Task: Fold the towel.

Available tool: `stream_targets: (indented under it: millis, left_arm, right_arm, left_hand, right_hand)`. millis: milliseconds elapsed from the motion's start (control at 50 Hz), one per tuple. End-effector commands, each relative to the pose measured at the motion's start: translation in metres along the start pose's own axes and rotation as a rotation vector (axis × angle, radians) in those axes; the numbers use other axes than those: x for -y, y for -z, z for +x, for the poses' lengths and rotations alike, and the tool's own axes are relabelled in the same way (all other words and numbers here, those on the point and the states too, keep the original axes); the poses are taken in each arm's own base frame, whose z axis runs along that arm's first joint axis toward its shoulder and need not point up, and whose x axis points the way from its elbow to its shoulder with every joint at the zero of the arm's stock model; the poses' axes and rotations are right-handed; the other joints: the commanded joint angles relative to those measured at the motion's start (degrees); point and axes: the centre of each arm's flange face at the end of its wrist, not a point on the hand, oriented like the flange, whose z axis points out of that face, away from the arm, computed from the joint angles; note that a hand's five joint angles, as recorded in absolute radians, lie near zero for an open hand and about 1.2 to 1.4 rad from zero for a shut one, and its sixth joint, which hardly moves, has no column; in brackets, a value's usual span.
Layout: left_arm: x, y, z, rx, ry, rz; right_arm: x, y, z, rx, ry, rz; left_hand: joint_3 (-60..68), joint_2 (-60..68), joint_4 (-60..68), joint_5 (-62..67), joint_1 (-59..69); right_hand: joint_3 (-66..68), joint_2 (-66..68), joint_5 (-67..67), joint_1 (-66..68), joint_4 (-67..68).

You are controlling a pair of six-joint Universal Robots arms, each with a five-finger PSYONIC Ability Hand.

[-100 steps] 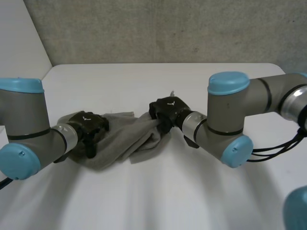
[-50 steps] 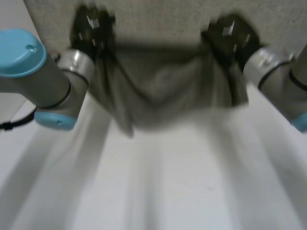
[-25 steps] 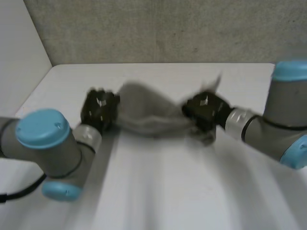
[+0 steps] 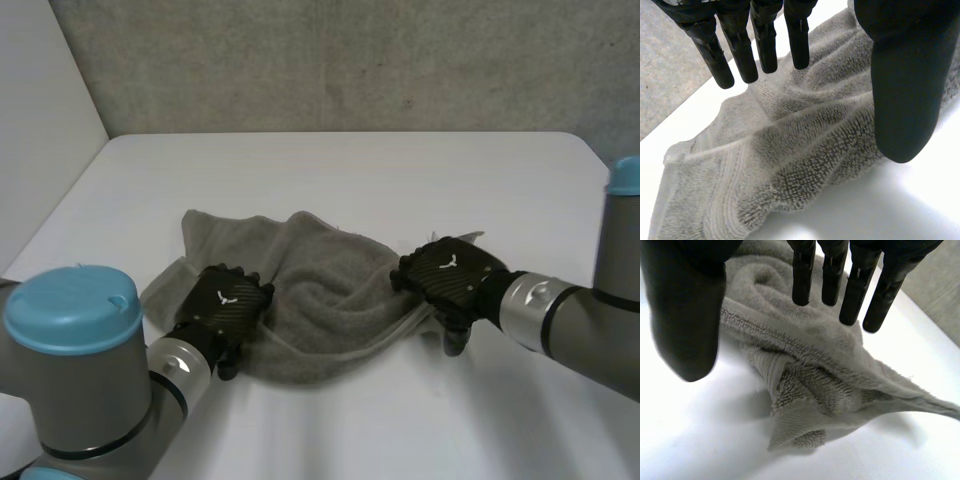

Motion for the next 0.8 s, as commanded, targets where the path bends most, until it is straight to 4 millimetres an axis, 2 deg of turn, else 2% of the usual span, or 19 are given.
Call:
stream_targets:
  millis: [20, 60, 80, 120, 200, 240, 280, 320, 420, 520, 700, 800]
  left_arm:
    - [0.027, 0.002, -0.016, 0.034, 0.01, 0.075]
    - [0.039, -0.004, -0.029, 0.055, 0.019, 0.119]
    - [0.039, -0.004, -0.029, 0.055, 0.019, 0.12]
    - [0.048, -0.01, -0.042, 0.07, 0.026, 0.152]
    - [0.052, -0.014, -0.047, 0.075, 0.029, 0.168]
    - [0.061, -0.021, -0.054, 0.066, 0.022, 0.201]
    - [0.06, -0.026, -0.055, 0.059, 0.022, 0.197]
    - [0.053, -0.041, -0.054, 0.031, 0.023, 0.172]
    - [0.048, -0.053, -0.057, -0.013, 0.022, 0.136]
    - [0.028, -0.069, -0.066, -0.067, -0.012, 0.027]
    - [0.004, -0.077, -0.078, -0.075, -0.091, -0.088]
    - [-0.002, -0.079, -0.087, -0.052, -0.085, -0.106]
  right_arm:
    - [0.014, 0.019, 0.025, -0.102, 0.014, 0.066]
    - [0.02, 0.021, 0.038, -0.153, 0.023, 0.101]
    - [0.02, 0.021, 0.038, -0.153, 0.024, 0.102]
    - [0.018, 0.022, 0.05, -0.188, 0.018, 0.104]
    - [0.015, 0.023, 0.061, -0.219, 0.017, 0.101]
    - [0.014, 0.022, 0.064, -0.226, 0.022, 0.105]
    - [0.011, 0.017, 0.069, -0.227, 0.036, 0.132]
    - [0.008, 0.011, 0.07, -0.218, 0.041, 0.146]
    - [-0.002, -0.007, 0.071, -0.197, 0.051, 0.164]
    - [-0.018, -0.025, 0.07, -0.185, 0.062, 0.149]
    - [-0.036, -0.042, 0.063, -0.159, 0.049, 0.124]
    - [-0.045, -0.051, 0.063, -0.158, 0.042, 0.112]
  left_hand:
    - [-0.5, -0.5, -0.6, -0.3, -0.6]
    - [-0.5, -0.5, -0.6, -0.3, -0.6]
    - [-0.5, -0.5, -0.6, -0.3, -0.6]
    - [-0.3, -0.3, -0.4, -0.2, -0.5]
    - [-0.2, -0.1, -0.3, 0.0, -0.3]
    - [0.7, 0.7, 0.6, 0.9, 0.5]
    - [0.9, 0.9, 0.7, 1.0, 0.7]
    - [1.7, 1.7, 1.6, 1.9, 1.6]
    - [5.4, 5.4, 5.3, 5.6, 5.3]
    - [5.7, 5.8, 5.6, 5.9, 5.6]
    - [6.4, 6.4, 6.3, 6.6, 6.3]
    - [7.2, 7.3, 7.1, 7.4, 7.1]
  right_hand:
    - [-7.3, -7.3, -5.6, -7.7, -7.5]
    - [-8.9, -8.8, -7.1, -9.2, -9.0]
    - [-8.9, -8.8, -7.1, -9.2, -9.0]
    - [-9.2, -9.1, -7.4, -9.6, -9.3]
    - [-8.4, -8.3, -6.6, -8.7, -8.5]
    - [-7.9, -7.8, -6.1, -8.2, -8.0]
    - [-6.7, -6.6, -4.9, -7.0, -6.8]
    - [-5.0, -4.9, -3.2, -5.4, -5.1]
    - [3.1, 3.2, 4.8, 2.7, 3.0]
    - [7.3, 7.4, 9.0, 6.9, 7.2]
    - [7.5, 7.5, 9.2, 7.1, 7.3]
    - [10.0, 10.1, 11.7, 9.6, 9.9]
